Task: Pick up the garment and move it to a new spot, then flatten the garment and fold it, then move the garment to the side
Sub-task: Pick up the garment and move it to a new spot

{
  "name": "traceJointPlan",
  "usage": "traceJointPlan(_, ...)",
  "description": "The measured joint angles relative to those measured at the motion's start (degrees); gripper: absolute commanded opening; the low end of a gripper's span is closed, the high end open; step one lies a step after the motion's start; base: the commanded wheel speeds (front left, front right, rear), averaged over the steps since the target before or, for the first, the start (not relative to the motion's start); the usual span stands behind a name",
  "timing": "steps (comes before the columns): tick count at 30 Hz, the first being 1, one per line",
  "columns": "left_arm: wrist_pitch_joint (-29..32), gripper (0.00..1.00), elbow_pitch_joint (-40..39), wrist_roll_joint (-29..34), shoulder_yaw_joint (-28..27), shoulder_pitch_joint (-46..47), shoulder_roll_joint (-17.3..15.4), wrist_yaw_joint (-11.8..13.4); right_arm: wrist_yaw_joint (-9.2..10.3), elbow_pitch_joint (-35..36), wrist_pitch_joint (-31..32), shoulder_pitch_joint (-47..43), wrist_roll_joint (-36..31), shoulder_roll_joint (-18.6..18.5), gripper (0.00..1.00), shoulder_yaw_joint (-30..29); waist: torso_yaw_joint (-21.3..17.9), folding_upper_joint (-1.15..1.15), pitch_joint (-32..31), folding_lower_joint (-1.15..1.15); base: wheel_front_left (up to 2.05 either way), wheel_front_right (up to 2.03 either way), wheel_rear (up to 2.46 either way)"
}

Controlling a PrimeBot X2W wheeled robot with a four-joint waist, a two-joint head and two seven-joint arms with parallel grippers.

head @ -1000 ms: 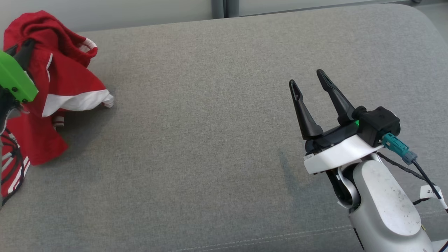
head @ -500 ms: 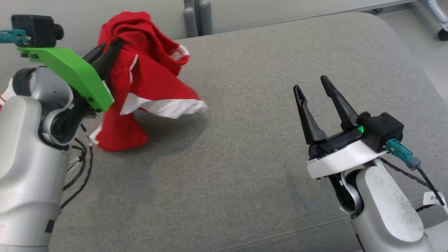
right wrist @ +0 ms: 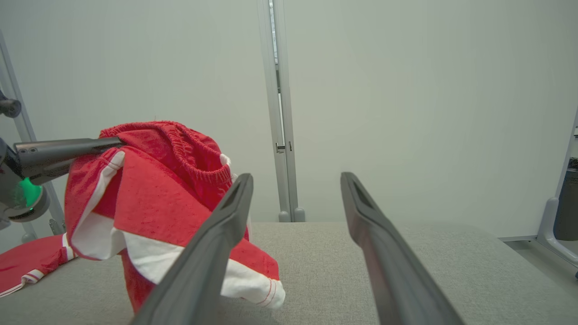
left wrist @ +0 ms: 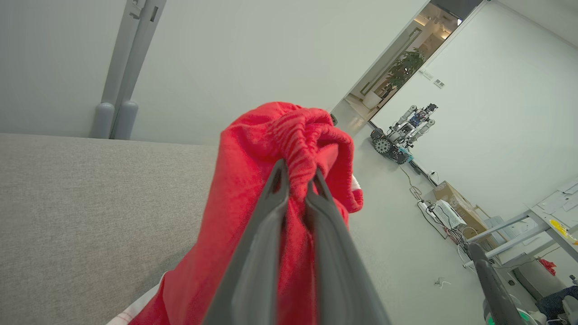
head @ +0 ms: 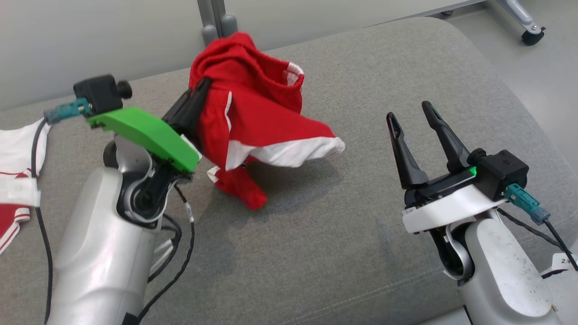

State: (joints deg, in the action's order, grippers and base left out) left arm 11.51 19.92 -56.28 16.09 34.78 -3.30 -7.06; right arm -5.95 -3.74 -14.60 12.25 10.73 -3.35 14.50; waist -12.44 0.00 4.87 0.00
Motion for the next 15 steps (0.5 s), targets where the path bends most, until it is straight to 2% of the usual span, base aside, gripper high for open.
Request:
traceJointPlan(3,-1.4,0.0,3.7,0.8,-0.2,-3.7,-1.4,0.0,0.0,0.1,0.0,-0.1,-0.2,0.0,1.0,-0.4,-0.2,0.0,0.3,0.0,0.0,0.0,0.0)
traceJointPlan(6,-3.4,0.0,7.4,4.6,0.1,-7.9,-5.0,0.1,0.0,0.4,0.0,-0.6,-0.2,0.0,1.0,-0.7,-0.1,0.0,0.6,0.0,0.0,0.0,0.0)
traceJointPlan(9,-5.8,0.0,10.4,7.9,0.4,-10.1,-7.1,1.1,0.0,0.4,0.0,-1.4,-0.2,-0.2,1.0,-1.1,0.2,0.0,1.0,0.0,0.0,0.0,0.0)
traceJointPlan(10,-6.7,0.03,11.3,8.1,0.2,-10.3,-7.2,1.5,0.0,0.5,0.0,-1.4,-0.3,-0.2,1.0,-1.2,0.4,0.0,1.1,0.0,0.0,0.0,0.0)
traceJointPlan(13,-8.6,0.22,12.9,9.4,0.7,-10.4,-7.2,1.9,-0.01,0.5,0.0,-1.4,-0.6,-0.2,1.0,-1.2,1.1,0.0,1.3,0.0,0.0,0.0,0.0)
traceJointPlan(15,-9.8,0.41,14.0,10.7,0.9,-10.4,-7.1,2.1,-0.02,0.5,0.0,-1.4,-0.7,-0.2,1.0,-1.1,1.6,0.0,1.4,0.0,0.0,0.0,0.0)
